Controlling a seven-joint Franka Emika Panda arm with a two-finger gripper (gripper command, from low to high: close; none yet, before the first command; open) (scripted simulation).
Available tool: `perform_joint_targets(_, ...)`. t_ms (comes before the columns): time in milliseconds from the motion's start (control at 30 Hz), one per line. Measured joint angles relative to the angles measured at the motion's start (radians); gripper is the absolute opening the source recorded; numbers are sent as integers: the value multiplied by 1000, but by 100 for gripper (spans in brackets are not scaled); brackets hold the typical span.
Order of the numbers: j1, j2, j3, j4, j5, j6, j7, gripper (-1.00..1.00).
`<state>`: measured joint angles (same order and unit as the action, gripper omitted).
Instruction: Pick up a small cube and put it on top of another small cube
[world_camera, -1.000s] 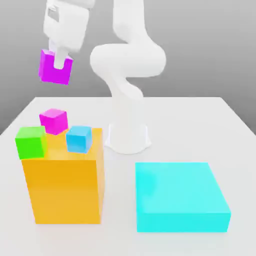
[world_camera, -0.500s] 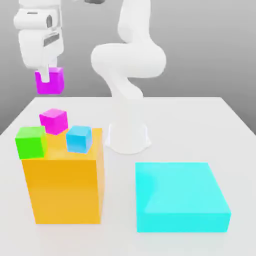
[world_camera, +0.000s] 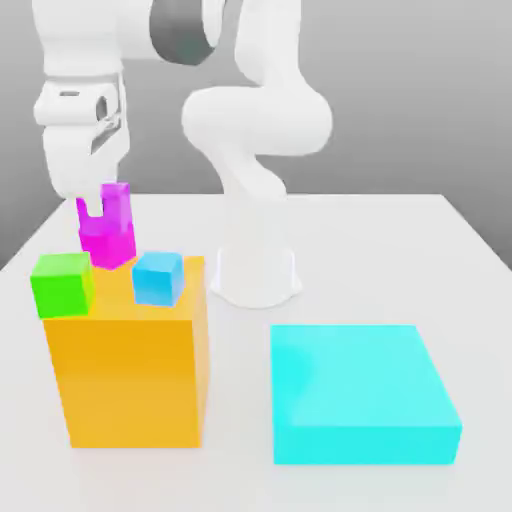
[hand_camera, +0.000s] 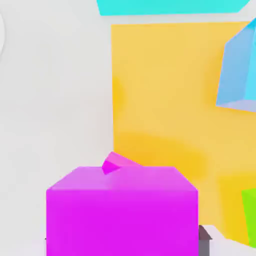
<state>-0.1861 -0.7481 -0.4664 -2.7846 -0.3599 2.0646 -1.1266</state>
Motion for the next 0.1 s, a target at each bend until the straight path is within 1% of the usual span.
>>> perform_joint_targets(100, 0, 5, -5, -3, -1, 8, -1, 100)
